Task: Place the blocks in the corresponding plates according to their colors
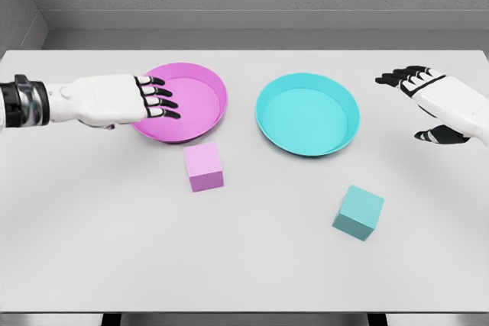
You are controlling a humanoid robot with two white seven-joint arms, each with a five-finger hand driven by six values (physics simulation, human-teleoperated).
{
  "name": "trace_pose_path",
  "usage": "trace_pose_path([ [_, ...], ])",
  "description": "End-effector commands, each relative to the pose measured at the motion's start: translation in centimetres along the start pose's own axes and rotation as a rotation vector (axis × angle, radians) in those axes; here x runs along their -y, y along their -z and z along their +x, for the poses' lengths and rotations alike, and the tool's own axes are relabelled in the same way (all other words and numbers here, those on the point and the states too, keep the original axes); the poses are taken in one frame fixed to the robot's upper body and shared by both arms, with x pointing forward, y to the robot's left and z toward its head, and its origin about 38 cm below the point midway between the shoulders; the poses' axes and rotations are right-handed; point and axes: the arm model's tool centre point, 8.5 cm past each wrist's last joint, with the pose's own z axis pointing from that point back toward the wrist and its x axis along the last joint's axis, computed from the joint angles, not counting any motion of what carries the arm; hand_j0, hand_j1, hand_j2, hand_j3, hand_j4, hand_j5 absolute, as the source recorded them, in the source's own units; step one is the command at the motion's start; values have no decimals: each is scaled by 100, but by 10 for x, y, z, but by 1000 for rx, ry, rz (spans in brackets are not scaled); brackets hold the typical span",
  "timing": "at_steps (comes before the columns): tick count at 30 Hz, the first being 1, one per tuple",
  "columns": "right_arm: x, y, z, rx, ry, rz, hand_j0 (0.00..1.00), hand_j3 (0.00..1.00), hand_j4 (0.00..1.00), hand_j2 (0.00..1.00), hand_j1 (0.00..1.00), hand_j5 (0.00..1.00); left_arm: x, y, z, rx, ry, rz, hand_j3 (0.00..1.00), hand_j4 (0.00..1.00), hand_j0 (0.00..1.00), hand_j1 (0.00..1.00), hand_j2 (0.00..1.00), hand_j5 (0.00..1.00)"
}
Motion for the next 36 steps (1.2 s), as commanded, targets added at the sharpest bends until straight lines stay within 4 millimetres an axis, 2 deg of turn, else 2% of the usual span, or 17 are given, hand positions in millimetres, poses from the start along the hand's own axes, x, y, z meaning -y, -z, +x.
trace_pose_path([
  [1, 1, 0, 0, 0, 1, -1, 100, 100, 100, 100, 100, 100, 0, 0, 1, 5, -14, 0, 100, 100, 100, 100, 100, 100],
  [4, 0, 0, 0, 4, 0, 5, 100, 100, 100, 100, 100, 100, 0, 2, 2, 11, -15, 1, 100, 100, 100, 100, 100, 100],
  [6, 0, 0, 5, 51, -3, 11, 100, 100, 100, 100, 100, 100, 3, 10, 13, 49, -13, -9, 100, 100, 100, 100, 100, 100],
  [12, -26, -2, 25, 230, -44, 300, 100, 100, 100, 100, 100, 100, -9, 24, 43, 145, 9, 3, 100, 100, 100, 100, 100, 100],
  [16, -14, -1, 35, 359, -139, 358, 100, 100, 100, 100, 100, 100, -13, 29, 47, 163, 6, 21, 100, 100, 100, 100, 100, 100],
  [18, -7, 2, 35, 361, -162, 368, 100, 100, 100, 100, 100, 100, -14, 32, 51, 178, 7, 22, 100, 100, 100, 100, 100, 100],
  [21, -20, 8, 42, 389, -171, 455, 100, 100, 100, 100, 100, 100, -18, 38, 54, 191, 10, 34, 100, 100, 100, 100, 100, 100],
  [25, -18, 9, 42, 390, -174, 452, 100, 100, 100, 100, 100, 100, -26, 51, 61, 229, 19, 51, 100, 100, 100, 100, 100, 100],
  [33, -28, 8, 46, 405, -163, 476, 100, 100, 100, 100, 100, 100, -23, 58, 69, 257, 22, 36, 100, 100, 100, 100, 100, 100],
  [36, -33, 16, 55, 436, -153, 468, 100, 100, 100, 100, 100, 100, -24, 61, 70, 263, 29, 32, 100, 100, 100, 100, 100, 100],
])
